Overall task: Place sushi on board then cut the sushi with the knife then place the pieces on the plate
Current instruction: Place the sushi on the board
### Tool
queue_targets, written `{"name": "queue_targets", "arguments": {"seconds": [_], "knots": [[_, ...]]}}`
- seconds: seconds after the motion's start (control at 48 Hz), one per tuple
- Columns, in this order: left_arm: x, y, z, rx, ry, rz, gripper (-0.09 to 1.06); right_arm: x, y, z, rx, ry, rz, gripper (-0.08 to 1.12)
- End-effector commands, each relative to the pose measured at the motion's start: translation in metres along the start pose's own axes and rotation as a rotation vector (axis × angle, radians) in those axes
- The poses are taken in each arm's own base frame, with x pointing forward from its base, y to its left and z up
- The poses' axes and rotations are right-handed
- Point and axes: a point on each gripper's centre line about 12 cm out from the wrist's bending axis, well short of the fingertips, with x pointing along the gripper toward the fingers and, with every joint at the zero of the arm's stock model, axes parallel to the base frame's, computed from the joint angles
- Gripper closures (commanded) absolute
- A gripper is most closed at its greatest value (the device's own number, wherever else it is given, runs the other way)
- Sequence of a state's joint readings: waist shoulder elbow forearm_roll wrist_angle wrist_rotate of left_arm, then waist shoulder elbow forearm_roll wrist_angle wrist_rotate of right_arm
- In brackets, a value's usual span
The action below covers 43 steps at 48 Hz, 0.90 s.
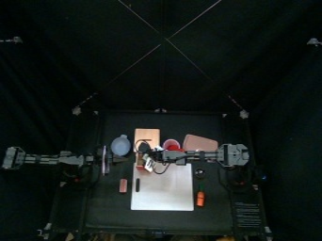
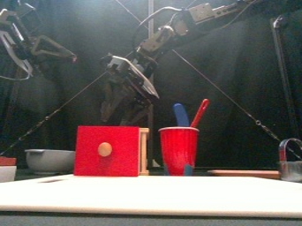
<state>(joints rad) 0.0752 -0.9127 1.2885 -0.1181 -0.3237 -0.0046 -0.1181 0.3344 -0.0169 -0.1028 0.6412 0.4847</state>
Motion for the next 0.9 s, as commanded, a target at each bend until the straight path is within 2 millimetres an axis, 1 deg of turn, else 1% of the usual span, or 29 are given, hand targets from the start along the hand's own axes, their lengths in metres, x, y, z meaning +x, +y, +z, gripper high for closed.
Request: {"name": "queue_targets", "arguments": {"seconds": [0.021,0.146,0.333,0.479,0.75,0.896], "knots": [[0.002,0.0,0.005,-0.009,-0.019,0.003,0.86,-0.018,0.003,0.019,0.006,-0.058,0.019,0.09],[0.001,0.0,0.004,-0.013,-0.014,0.005,0.86,-0.02,0.003,0.021,0.001,-0.058,0.013,0.09],[0.0,0.001,0.0,-0.025,-0.006,0.01,0.86,-0.018,0.001,0.018,-0.007,-0.031,-0.01,0.09],[0.0,0.002,-0.003,-0.032,0.001,0.014,0.86,-0.013,-0.001,0.017,-0.011,-0.022,-0.019,0.09],[0.001,0.001,0.001,-0.029,-0.007,0.008,0.86,-0.004,-0.005,0.016,-0.026,-0.016,-0.04,0.09],[0.0,0.0,0.001,-0.03,-0.007,0.005,0.86,-0.007,-0.005,0.018,-0.024,-0.016,-0.042,0.09]]}}
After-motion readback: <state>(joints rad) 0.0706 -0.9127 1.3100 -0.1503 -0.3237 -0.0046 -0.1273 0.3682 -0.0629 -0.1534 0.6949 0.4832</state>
